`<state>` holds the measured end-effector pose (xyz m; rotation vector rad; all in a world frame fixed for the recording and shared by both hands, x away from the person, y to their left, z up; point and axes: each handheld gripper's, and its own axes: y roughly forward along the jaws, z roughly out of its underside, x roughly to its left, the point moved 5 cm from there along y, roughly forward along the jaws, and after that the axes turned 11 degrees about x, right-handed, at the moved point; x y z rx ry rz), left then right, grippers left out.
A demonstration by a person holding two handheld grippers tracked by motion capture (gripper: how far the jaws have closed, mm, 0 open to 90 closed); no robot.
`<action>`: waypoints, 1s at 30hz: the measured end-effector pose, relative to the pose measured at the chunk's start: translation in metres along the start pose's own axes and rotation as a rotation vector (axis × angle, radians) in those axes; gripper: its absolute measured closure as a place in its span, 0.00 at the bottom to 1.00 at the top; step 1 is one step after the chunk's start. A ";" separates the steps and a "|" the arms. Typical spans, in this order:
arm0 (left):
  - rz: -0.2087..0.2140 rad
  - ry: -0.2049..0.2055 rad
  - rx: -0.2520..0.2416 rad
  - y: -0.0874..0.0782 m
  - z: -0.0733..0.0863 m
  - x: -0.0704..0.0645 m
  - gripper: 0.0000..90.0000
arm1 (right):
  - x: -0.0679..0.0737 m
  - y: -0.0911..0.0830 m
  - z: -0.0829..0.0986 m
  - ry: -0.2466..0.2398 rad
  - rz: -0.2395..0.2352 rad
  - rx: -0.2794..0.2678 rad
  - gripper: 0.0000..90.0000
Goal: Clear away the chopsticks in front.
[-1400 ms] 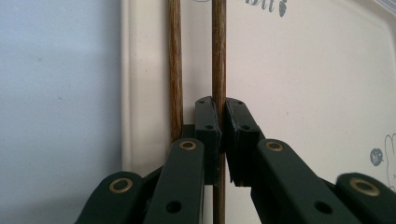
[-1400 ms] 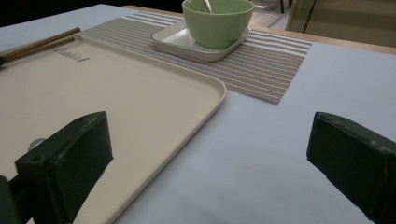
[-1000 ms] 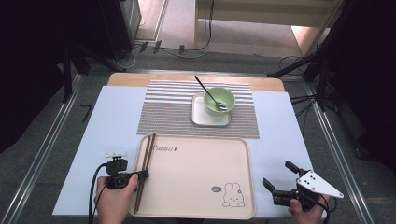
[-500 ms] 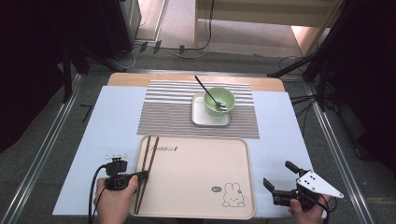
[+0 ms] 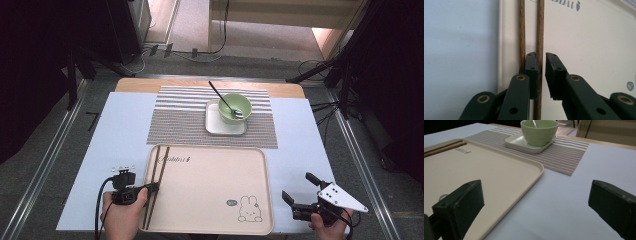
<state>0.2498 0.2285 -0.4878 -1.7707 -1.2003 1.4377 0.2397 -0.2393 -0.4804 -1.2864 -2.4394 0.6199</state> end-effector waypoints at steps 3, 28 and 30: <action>-0.003 0.000 -0.012 -0.002 -0.002 0.000 0.90 | 0.000 0.000 0.000 -0.001 0.000 0.000 0.00; 0.021 0.059 -0.048 -0.011 -0.030 -0.014 0.88 | -0.002 -0.001 0.001 0.003 0.010 0.003 0.00; 0.030 0.060 -0.051 -0.011 -0.034 -0.016 0.88 | -0.003 -0.001 0.001 0.005 0.009 0.000 0.00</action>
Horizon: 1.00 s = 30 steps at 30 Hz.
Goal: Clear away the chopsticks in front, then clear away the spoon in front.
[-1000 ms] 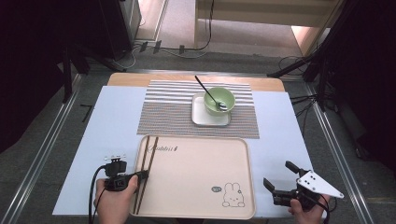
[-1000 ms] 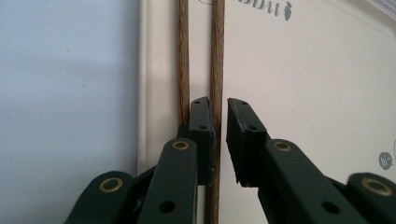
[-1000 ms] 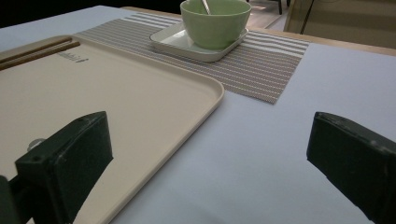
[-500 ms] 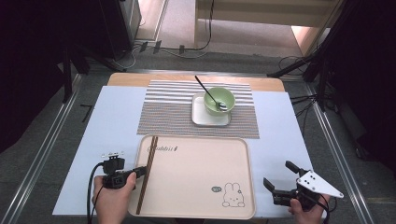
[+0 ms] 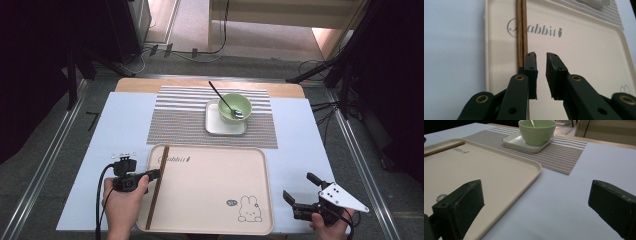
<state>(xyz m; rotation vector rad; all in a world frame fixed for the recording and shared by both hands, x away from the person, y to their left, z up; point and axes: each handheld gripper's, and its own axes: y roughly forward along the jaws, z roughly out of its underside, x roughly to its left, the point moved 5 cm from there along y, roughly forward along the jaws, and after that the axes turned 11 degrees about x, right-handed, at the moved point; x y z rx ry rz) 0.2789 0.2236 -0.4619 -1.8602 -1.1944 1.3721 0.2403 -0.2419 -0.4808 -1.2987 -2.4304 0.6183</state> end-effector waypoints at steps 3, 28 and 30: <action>0.005 0.014 -0.004 0.000 -0.006 -0.004 0.88 | 0.000 0.001 0.001 -0.004 0.000 0.007 0.00; 0.118 0.103 -0.005 0.020 -0.058 -0.042 0.42 | -0.002 0.000 0.001 0.006 -0.003 0.002 0.00; 0.123 0.115 -0.013 0.019 -0.059 -0.043 0.32 | -0.002 0.000 0.001 0.003 -0.001 0.000 0.00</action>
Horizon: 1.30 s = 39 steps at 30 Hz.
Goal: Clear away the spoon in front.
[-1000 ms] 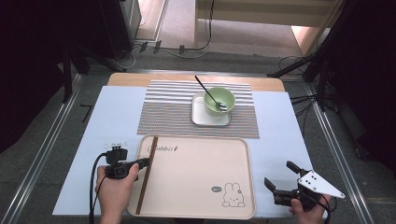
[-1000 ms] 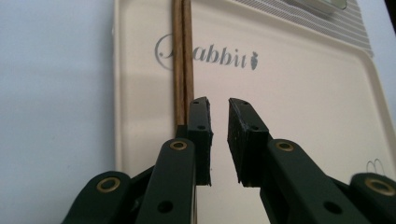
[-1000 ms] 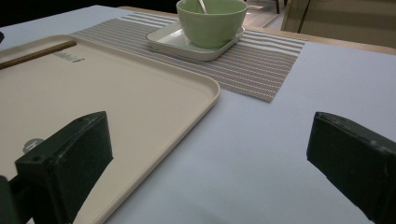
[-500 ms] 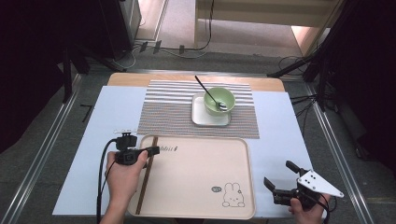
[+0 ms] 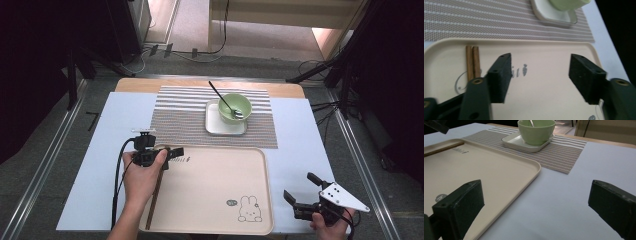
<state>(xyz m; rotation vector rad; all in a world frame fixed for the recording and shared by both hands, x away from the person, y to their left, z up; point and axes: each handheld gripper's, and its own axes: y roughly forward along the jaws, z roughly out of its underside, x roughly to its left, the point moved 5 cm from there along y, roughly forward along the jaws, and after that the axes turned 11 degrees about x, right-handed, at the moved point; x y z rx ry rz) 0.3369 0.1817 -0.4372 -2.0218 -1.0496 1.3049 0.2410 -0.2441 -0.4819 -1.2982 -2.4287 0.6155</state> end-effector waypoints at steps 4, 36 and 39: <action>0.023 0.043 0.002 -0.001 -0.008 -0.007 0.10 | 0.000 0.000 0.000 -0.001 -0.002 0.002 0.00; -0.036 0.091 0.043 0.030 -0.053 -0.014 0.15 | 0.001 0.001 0.000 -0.005 -0.006 0.008 0.00; -0.071 0.091 0.005 0.033 -0.058 -0.013 0.15 | 0.001 0.002 0.000 -0.007 -0.005 0.006 0.00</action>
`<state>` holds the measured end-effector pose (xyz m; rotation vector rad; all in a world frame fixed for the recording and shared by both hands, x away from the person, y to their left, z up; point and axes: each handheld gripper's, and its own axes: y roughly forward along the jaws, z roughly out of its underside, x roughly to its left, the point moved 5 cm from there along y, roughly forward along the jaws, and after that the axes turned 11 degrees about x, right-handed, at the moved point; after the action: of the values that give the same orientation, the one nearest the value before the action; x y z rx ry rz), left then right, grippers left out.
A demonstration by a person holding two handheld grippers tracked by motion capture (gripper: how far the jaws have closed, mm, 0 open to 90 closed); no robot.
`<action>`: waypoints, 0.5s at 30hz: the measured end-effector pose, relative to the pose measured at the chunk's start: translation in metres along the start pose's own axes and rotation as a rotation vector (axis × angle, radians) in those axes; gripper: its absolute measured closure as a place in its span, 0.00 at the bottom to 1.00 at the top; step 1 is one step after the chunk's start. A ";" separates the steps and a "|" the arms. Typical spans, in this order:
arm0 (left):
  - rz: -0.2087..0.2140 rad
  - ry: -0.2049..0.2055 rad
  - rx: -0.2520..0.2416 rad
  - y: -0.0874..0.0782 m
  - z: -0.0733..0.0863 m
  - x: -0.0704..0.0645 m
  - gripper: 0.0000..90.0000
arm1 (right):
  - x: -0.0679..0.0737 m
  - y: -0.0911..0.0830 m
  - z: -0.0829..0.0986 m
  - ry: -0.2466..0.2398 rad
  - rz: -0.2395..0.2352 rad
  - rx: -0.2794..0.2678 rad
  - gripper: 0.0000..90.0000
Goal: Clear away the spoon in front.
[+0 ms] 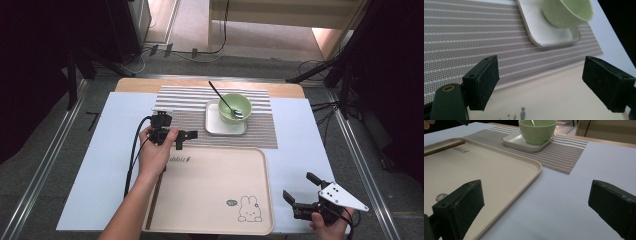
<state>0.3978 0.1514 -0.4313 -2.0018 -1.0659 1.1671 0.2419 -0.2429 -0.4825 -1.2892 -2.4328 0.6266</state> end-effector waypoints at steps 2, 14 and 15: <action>0.053 -0.001 0.005 0.001 -0.004 -0.001 0.16 | 0.000 0.000 0.000 0.002 -0.003 0.002 0.00; 0.045 0.006 0.018 0.010 -0.025 -0.002 0.21 | 0.000 0.001 0.000 0.004 -0.002 0.004 0.00; 0.067 0.004 0.014 0.014 -0.030 -0.004 0.21 | 0.000 0.001 0.001 0.003 -0.002 0.005 0.00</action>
<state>0.4284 0.1382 -0.4268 -2.0424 -0.9922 1.2015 0.2425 -0.2420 -0.4837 -1.2843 -2.4279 0.6293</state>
